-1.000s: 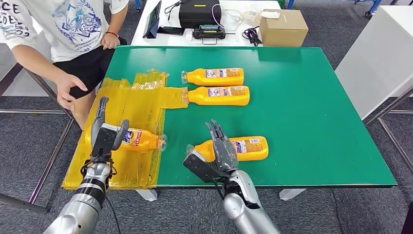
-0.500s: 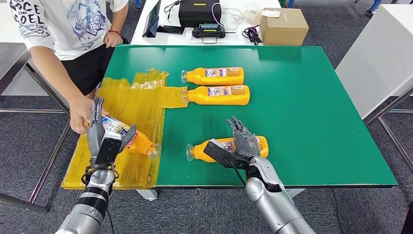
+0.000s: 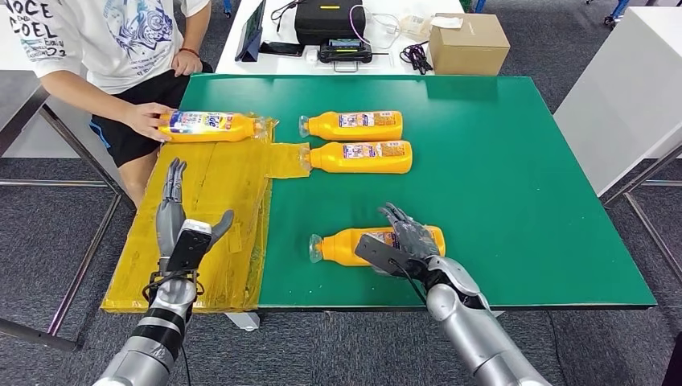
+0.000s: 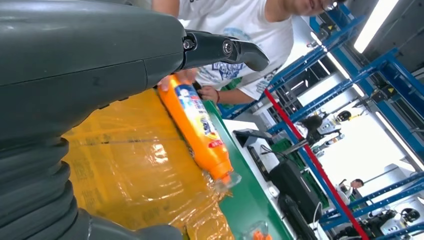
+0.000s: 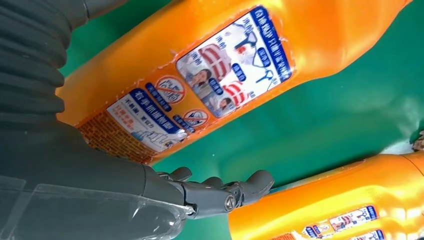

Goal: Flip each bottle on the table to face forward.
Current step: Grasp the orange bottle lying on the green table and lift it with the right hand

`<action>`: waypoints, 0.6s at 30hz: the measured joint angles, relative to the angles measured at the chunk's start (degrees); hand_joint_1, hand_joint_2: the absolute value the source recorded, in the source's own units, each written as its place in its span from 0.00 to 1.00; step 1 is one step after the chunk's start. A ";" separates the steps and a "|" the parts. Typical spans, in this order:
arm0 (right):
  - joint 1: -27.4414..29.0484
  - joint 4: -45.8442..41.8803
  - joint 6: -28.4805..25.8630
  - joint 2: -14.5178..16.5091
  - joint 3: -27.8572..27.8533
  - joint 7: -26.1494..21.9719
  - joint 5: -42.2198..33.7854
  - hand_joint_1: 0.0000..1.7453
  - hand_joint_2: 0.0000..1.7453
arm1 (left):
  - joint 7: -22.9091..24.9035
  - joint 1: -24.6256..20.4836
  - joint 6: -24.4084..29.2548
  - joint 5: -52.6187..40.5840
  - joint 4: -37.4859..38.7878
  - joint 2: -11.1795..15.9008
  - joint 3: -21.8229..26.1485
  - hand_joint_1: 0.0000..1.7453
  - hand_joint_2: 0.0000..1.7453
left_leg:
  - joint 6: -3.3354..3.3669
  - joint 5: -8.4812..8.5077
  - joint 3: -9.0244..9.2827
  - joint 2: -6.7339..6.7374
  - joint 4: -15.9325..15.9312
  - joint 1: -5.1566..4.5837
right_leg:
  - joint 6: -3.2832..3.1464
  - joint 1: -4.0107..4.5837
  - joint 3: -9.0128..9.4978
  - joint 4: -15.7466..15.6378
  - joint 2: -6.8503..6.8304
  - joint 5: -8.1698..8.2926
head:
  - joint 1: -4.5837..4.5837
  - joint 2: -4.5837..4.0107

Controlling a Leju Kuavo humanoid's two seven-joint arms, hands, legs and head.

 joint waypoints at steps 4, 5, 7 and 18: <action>-0.62 0.24 1.50 -1.31 0.07 -0.40 -1.30 0.00 1.00 | 0.01 -0.61 0.00 0.12 0.76 0.00 -0.73 0.00 1.00 | 0.00 0.00 0.01 0.00 0.00 0.00 | 0.00 0.00 0.01 0.00 0.00 0.01 | 0.01 0.00; -0.72 0.29 1.60 -1.54 0.07 -0.42 -1.40 0.00 1.00 | 0.01 -0.71 0.00 0.12 0.90 0.01 -0.85 0.00 1.00 | 0.00 0.00 0.01 0.00 0.00 0.00 | 0.01 0.00 0.02 0.00 0.00 0.01 | 0.01 0.00; -0.88 0.38 1.76 -1.89 0.09 -0.44 -1.50 0.00 1.00 | 0.01 -0.82 0.00 0.22 1.16 0.02 -1.14 0.00 1.00 | 0.01 0.00 0.01 0.00 0.00 0.00 | 0.01 0.00 0.02 0.00 0.00 0.01 | 0.00 0.00; -4.87 1.87 6.39 -5.44 3.88 2.89 -0.33 0.00 1.00 | 0.01 -1.75 -0.08 2.00 2.85 0.00 -2.72 0.00 1.00 | 0.04 0.03 0.01 0.00 0.02 -0.02 | 0.08 -0.01 0.04 0.00 0.00 0.06 | 0.00 0.00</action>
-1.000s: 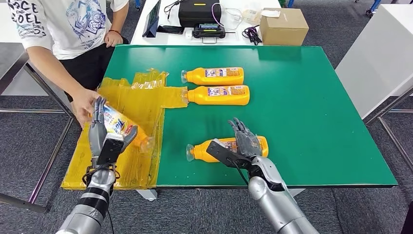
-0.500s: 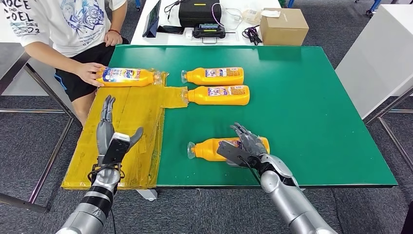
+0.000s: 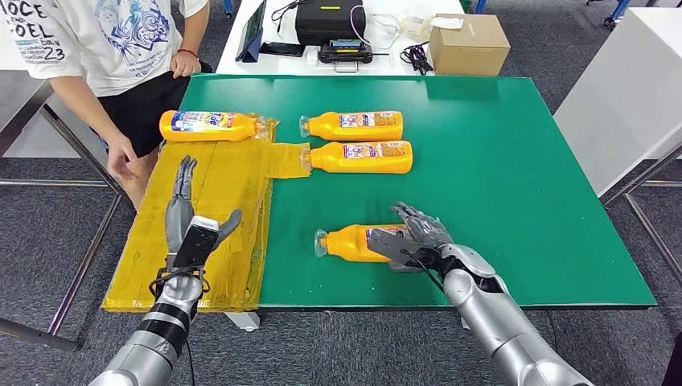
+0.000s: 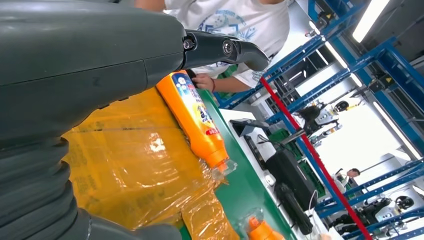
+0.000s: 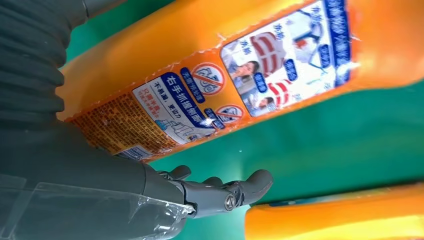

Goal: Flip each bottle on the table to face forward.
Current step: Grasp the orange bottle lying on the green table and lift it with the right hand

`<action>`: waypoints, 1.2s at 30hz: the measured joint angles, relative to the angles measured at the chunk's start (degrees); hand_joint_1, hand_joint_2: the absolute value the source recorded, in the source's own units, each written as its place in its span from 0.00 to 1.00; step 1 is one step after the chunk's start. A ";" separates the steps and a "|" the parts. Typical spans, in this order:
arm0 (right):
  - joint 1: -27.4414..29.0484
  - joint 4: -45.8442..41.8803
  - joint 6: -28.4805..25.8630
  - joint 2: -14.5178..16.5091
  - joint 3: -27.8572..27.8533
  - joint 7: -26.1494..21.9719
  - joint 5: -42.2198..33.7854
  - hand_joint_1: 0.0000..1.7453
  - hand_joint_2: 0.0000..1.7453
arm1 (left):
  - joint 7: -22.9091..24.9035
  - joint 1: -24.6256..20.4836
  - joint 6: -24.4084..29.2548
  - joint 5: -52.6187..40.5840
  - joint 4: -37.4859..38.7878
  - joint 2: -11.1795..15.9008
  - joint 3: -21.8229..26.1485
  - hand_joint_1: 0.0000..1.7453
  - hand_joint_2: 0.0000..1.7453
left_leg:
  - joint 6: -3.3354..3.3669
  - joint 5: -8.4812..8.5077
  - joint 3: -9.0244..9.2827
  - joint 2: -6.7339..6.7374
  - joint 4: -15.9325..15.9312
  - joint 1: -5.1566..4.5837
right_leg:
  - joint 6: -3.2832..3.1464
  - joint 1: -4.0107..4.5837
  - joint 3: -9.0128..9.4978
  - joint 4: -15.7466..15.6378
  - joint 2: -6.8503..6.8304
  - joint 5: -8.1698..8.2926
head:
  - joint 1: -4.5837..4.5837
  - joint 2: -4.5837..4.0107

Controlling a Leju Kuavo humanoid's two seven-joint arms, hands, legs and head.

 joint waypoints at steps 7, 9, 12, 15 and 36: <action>-5.16 3.76 4.62 -1.27 6.33 2.92 3.55 0.00 1.00 | 0.00 -0.79 -1.13 0.92 1.42 -0.41 -0.75 0.00 1.00 | 0.02 0.02 0.00 0.02 0.00 0.00 | 0.01 0.01 -0.01 0.01 0.02 0.01 | 0.00 0.00; -6.58 4.92 5.57 -1.38 8.19 3.35 4.11 0.00 1.00 | 0.00 -0.93 -1.26 1.15 1.76 -0.62 -0.79 0.00 1.00 | 0.02 0.02 0.00 0.02 0.00 0.00 | 0.01 0.01 -0.01 0.01 0.03 0.01 | 0.00 0.00; -7.84 6.06 6.09 -1.50 10.01 3.58 4.36 0.00 1.00 | 0.00 -1.00 -1.42 1.27 2.10 -0.83 -0.88 0.00 1.00 | 0.02 0.02 0.00 0.02 0.00 0.00 | 0.01 0.01 -0.01 0.01 0.03 0.01 | -0.01 0.00; -8.60 6.83 6.51 -1.56 11.19 3.70 4.63 0.00 1.00 | 0.00 -1.01 -1.58 1.62 2.28 -0.89 -1.01 0.00 1.00 | 0.02 0.02 -0.01 0.02 0.00 0.00 | 0.01 0.01 -0.02 0.01 0.03 0.01 | -0.01 0.00; -12.05 10.27 2.28 -1.05 19.57 4.57 1.87 1.00 1.00 | 0.00 -0.40 -4.10 6.35 1.38 -2.74 -3.13 0.00 1.00 | 0.02 0.02 -0.03 0.02 0.00 0.01 | 0.02 0.01 -0.03 0.02 0.03 0.02 | -0.01 0.00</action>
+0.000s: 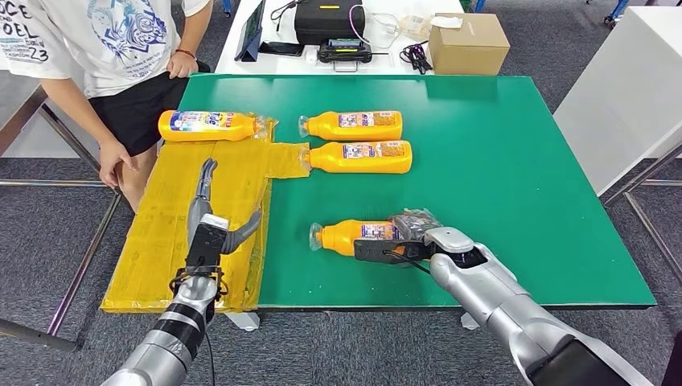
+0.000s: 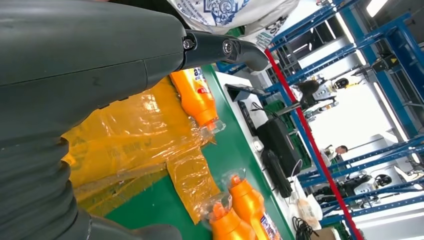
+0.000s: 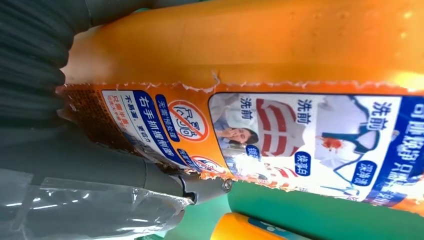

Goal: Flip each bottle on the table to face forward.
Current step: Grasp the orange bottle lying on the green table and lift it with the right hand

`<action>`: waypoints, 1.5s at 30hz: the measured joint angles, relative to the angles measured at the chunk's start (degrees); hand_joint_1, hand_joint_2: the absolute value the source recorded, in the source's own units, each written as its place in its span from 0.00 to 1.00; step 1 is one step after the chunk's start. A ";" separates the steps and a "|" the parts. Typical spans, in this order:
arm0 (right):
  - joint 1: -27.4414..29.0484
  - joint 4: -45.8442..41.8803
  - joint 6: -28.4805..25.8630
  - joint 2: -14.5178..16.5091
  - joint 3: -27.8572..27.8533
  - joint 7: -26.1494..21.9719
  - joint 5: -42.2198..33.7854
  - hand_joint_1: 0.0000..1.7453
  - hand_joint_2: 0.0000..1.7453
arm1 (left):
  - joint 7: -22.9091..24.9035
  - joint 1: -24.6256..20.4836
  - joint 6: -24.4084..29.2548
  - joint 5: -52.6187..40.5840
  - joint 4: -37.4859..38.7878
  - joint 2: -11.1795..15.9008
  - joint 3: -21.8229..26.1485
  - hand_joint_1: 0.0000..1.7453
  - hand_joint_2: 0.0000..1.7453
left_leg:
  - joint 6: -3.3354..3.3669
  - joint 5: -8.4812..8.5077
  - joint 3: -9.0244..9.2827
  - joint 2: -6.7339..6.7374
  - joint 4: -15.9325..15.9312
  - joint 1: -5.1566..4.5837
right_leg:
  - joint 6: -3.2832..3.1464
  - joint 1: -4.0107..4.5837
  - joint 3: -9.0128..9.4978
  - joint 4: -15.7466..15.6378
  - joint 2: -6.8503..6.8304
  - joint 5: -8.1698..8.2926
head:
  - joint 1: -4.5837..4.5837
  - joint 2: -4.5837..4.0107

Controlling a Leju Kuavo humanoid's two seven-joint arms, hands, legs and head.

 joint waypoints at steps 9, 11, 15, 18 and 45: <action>13.17 -15.47 -26.61 3.64 -13.05 -5.83 -0.78 1.00 1.00 | 0.00 2.28 -4.71 0.56 -2.93 -0.19 0.65 0.00 1.00 | -0.03 -0.06 -0.18 -0.02 0.00 0.02 | -0.01 0.03 -0.17 0.01 -0.01 -0.03 | -0.01 0.00; 16.55 -20.65 -29.57 5.45 -17.14 -6.85 0.38 1.00 1.00 | -0.01 2.97 -6.01 0.54 -3.91 -0.47 1.29 0.00 1.00 | -0.03 -0.06 -0.23 -0.03 -0.01 0.04 | -0.02 0.05 -0.22 0.00 -0.01 -0.04 | -0.02 0.00; 20.10 -26.49 -30.03 7.38 -22.09 -7.16 1.13 1.00 1.00 | -0.01 3.76 -6.71 0.08 -5.19 -0.90 2.02 0.00 1.00 | -0.03 -0.06 -0.25 -0.03 -0.01 0.03 | -0.02 0.04 -0.23 0.00 -0.01 -0.04 | 0.02 0.00; 21.47 -28.50 -29.98 8.04 -24.09 -7.32 1.21 1.00 1.00 | 0.00 3.92 -6.81 -0.03 -5.57 -1.02 2.53 0.00 1.00 | -0.02 -0.05 -0.24 0.04 -0.01 -0.01 | 0.00 -0.01 -0.23 -0.01 0.01 -0.01 | 0.02 0.00; 31.95 -36.33 -44.89 16.51 -34.60 -25.59 3.92 1.00 1.00 | 19.69 7.55 -46.88 30.42 -12.71 -3.34 1.72 0.00 1.00 | -0.01 -0.07 -0.25 0.06 -0.02 0.01 | -0.01 0.01 -0.25 -0.02 0.03 -0.03 | 0.02 0.00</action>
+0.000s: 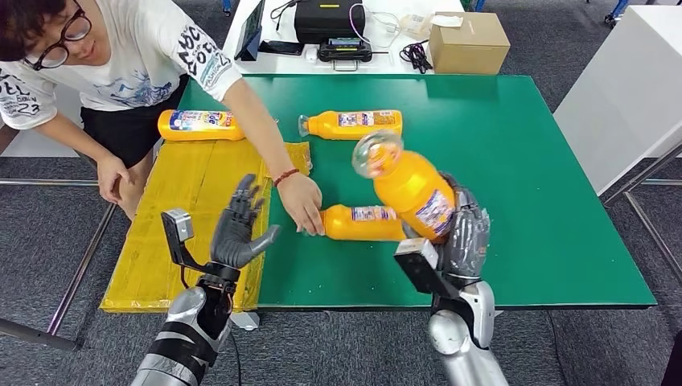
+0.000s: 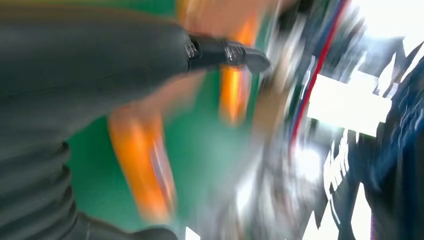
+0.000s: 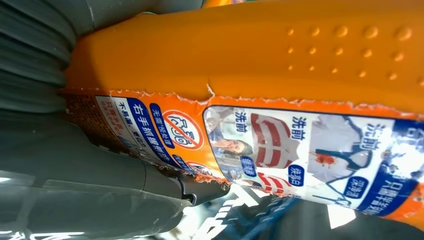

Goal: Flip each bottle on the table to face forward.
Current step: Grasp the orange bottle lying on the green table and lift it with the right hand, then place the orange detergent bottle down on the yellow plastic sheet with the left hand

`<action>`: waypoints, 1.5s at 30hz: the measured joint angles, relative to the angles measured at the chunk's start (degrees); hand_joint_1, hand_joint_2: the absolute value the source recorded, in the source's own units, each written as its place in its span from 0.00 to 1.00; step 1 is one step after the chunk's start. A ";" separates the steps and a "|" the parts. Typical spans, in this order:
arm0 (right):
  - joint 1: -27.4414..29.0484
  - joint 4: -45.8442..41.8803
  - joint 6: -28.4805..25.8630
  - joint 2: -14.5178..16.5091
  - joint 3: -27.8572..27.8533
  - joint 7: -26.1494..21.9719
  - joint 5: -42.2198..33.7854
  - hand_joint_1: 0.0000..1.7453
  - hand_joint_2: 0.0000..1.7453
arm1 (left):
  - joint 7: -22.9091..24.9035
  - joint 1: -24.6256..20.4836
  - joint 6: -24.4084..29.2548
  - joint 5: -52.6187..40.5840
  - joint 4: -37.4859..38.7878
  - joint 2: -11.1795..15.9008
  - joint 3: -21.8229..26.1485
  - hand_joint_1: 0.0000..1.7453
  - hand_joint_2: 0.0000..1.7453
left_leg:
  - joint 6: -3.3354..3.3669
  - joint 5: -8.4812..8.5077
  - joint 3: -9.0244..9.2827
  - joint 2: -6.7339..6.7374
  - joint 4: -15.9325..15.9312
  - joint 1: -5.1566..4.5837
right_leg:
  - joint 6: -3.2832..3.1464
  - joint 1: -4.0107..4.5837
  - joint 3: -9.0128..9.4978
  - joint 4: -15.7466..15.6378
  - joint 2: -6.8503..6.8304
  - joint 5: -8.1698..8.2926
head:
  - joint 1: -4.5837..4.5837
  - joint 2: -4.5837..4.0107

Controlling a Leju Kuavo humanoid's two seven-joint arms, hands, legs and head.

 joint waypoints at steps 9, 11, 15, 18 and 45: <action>-0.99 14.31 -5.00 5.91 7.44 -3.33 0.75 1.00 1.00 | 4.58 0.16 -9.36 12.99 2.56 -0.34 -8.11 0.00 1.00 | -0.03 0.02 -0.02 0.01 0.00 0.09 | -0.02 0.09 -0.03 0.02 0.02 -0.01 | -0.01 0.00; -1.21 15.54 -4.83 6.11 8.38 -3.11 0.75 1.00 1.00 | 4.88 0.16 -9.70 13.69 2.94 -0.22 -8.87 0.00 1.00 | -0.03 0.02 -0.02 0.00 0.00 0.08 | -0.02 0.09 -0.03 0.02 0.02 -0.01 | 0.00 0.00; -1.69 17.41 -4.03 6.28 9.41 -2.86 0.45 1.00 1.00 | 4.81 0.17 -9.65 13.89 3.69 0.18 -9.62 0.00 1.00 | -0.03 0.01 -0.05 -0.02 0.00 0.07 | -0.02 0.08 -0.03 0.01 0.02 -0.01 | -0.01 0.00; -2.19 18.64 -3.49 6.43 9.85 -2.78 0.05 1.00 1.00 | 3.76 0.16 -9.50 13.24 4.26 0.55 -10.09 0.00 1.00 | -0.03 0.01 -0.05 -0.02 0.00 0.08 | -0.02 0.09 -0.04 0.01 0.02 -0.01 | -0.01 0.00; -2.42 15.11 4.66 8.18 7.12 -3.15 -16.31 1.00 1.00 | -0.52 3.50 -9.72 9.86 -0.80 0.88 -10.40 0.00 1.00 | -0.03 0.01 -0.03 -0.01 0.00 0.08 | -0.02 0.09 -0.04 0.01 0.02 -0.01 | -0.01 0.00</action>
